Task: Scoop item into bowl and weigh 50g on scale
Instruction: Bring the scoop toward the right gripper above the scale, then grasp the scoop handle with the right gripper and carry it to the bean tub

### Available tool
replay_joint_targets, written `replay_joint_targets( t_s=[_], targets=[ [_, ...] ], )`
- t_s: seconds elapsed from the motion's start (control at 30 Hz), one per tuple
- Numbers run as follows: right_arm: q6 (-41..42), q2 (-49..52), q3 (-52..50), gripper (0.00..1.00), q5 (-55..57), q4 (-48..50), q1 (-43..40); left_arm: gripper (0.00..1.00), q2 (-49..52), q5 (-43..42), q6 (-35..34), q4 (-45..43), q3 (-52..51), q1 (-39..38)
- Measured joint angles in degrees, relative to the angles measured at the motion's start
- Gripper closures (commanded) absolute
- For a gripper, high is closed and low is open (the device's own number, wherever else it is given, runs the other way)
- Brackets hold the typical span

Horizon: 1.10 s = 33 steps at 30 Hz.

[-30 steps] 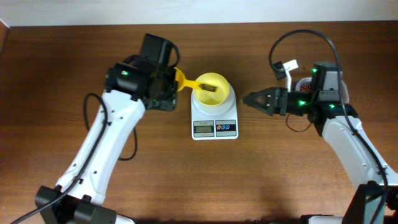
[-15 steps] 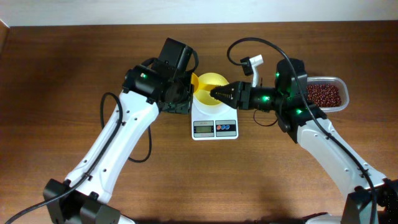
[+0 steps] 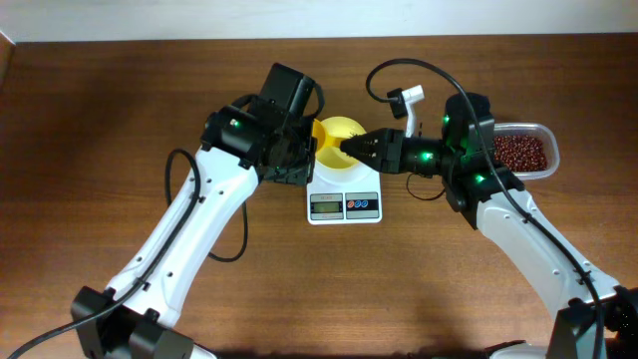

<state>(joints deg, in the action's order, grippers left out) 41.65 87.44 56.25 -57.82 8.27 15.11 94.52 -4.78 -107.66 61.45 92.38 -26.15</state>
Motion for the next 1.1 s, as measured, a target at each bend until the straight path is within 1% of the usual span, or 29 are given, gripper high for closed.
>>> replay_joint_targets(
  t_s=[0.03, 0.07, 0.17, 0.2, 0.23, 0.27, 0.3, 0.57, 0.63, 0.73, 0.87, 0.9, 0.97, 1.1],
  targets=[
    [-0.13, 0.00, 0.00, 0.94, -0.02, 0.11, 0.00, 1.00, 0.00, 0.02, 0.00, 0.00, 0.00, -0.04],
    [-0.07, 0.00, 0.00, 0.96, 0.11, 0.02, 0.00, 1.00, 0.00, 0.00, 0.00, -0.02, 0.00, -0.11],
    [0.13, 0.00, 0.00, 0.96, 0.15, 0.15, 0.00, 0.99, 0.02, 0.04, 0.00, -0.02, 0.00, -0.20],
    [0.13, 0.00, 0.00, 0.96, 0.15, 0.17, 0.00, 0.84, 0.02, 0.02, 0.00, -0.02, 0.00, -0.20],
    [0.20, 0.00, 0.00, 0.96, 0.15, 0.15, 0.00, 0.53, 0.02, 0.04, 0.00, -0.02, 0.00, -0.20],
    [0.13, 0.00, 0.00, 0.96, 0.20, 0.24, 0.00, 0.12, 0.04, 0.04, -0.55, -0.04, 0.00, -0.24],
    [0.11, 0.00, 0.00, 0.96, 0.20, 0.13, 0.00, 0.01, 0.09, 0.00, -0.26, -0.04, 0.00, -0.33],
    [-0.04, 0.00, 0.00, 0.96, 1.90, 0.00, 0.00, 0.01, 0.11, -0.02, 0.11, -0.02, 0.00, -0.42],
    [-0.74, 0.00, 0.00, 0.96, 3.61, -0.48, 0.00, 0.01, 0.11, 0.00, 2.34, -0.02, 0.00, -0.42],
    [-1.99, 0.00, 0.00, 0.96, 6.86, -3.78, 0.00, 0.01, -0.35, 0.00, 4.44, -0.02, 0.00, -0.39],
    [-6.64, 0.00, 0.00, 0.96, 10.80, -7.98, 0.00, 0.01, -5.27, -0.22, 10.32, 0.42, 0.00, 0.79],
    [-7.39, 0.00, 0.00, 0.96, 11.61, -8.37, 0.00, 0.01, -6.45, 0.04, 10.91, 1.16, 0.00, 0.92],
    [-9.62, 0.00, 0.00, 0.96, 14.38, -9.66, 0.00, 0.01, -8.24, 1.95, 11.96, 3.54, 0.00, 1.05],
    [-11.67, 0.00, 0.00, 0.96, 18.62, -10.93, 0.00, 0.01, -8.61, 8.81, 12.55, 8.92, 0.02, 1.05]
  ],
)
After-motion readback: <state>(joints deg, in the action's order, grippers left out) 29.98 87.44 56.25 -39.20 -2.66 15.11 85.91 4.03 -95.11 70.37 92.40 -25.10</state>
